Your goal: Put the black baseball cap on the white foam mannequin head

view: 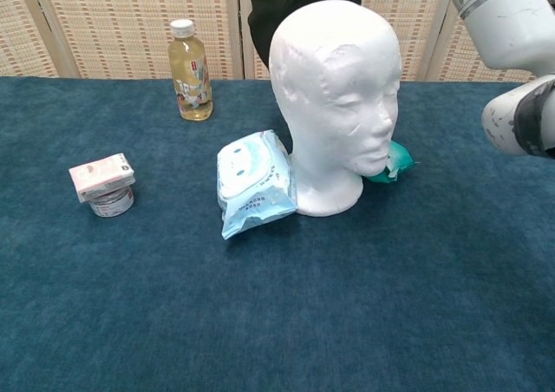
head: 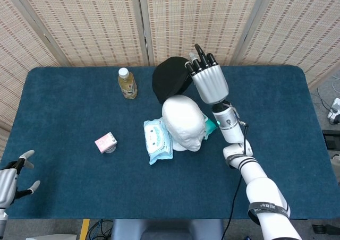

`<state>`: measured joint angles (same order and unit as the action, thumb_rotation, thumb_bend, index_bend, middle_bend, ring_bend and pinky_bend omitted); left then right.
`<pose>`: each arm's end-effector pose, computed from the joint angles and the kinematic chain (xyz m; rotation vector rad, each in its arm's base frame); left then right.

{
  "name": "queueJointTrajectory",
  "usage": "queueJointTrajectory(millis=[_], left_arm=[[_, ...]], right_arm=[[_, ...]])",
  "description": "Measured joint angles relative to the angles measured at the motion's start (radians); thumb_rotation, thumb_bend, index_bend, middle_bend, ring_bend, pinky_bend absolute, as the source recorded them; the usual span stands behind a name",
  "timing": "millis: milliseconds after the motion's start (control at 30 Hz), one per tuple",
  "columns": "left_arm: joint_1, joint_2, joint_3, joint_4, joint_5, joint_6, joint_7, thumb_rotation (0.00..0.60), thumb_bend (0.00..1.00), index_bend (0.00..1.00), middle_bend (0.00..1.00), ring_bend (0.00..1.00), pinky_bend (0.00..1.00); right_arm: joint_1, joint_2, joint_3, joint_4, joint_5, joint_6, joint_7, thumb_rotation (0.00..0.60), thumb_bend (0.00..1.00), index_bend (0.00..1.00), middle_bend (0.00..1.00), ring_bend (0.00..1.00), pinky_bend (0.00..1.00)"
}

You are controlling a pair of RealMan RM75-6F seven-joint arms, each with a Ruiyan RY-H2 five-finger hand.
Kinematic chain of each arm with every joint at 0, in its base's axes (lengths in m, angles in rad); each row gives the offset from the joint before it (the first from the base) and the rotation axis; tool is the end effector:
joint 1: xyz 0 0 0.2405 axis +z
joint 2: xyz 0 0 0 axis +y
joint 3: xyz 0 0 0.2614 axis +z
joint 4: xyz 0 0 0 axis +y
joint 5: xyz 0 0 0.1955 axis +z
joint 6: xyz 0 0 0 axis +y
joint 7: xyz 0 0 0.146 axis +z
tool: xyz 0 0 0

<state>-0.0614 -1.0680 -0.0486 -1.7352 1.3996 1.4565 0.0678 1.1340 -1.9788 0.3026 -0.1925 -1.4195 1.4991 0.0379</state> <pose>-0.3093 0.1724 0.1809 -1.3120 -0.9884 -0.8247 -0.0566 -0.4587 0.0786 1.3302 0.0969 1.3513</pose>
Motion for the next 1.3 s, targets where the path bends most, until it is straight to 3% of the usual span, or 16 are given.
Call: queueJointTrajectory(millis=[667, 933, 1300], left_arm=[[0.002, -0.01, 0.01, 0.003, 0.005, -0.004, 0.019, 0.6, 0.19, 0.17, 0.42, 0.33, 0.48], [0.0, -0.017, 0.014, 0.004, 0.003, -0.014, 0.032, 0.6, 0.19, 0.17, 0.42, 0.33, 0.48], [-0.009, -0.04, 0.023, 0.018, -0.01, -0.043, 0.058, 0.6, 0.19, 0.17, 0.42, 0.33, 0.48]], right_arm=[[-0.081, -0.019, -0.079, -0.108, -0.073, 0.286, 0.086, 0.6, 0.47, 0.78, 0.38, 0.19, 0.45], [-0.152, 0.051, -0.11, -0.224, -0.118, 0.414, 0.066, 0.6, 0.47, 0.78, 0.38, 0.19, 0.45], [-0.279, 0.171, -0.138, -0.384, -0.159, 0.485, 0.037, 0.6, 0.47, 0.78, 0.38, 0.19, 0.45]])
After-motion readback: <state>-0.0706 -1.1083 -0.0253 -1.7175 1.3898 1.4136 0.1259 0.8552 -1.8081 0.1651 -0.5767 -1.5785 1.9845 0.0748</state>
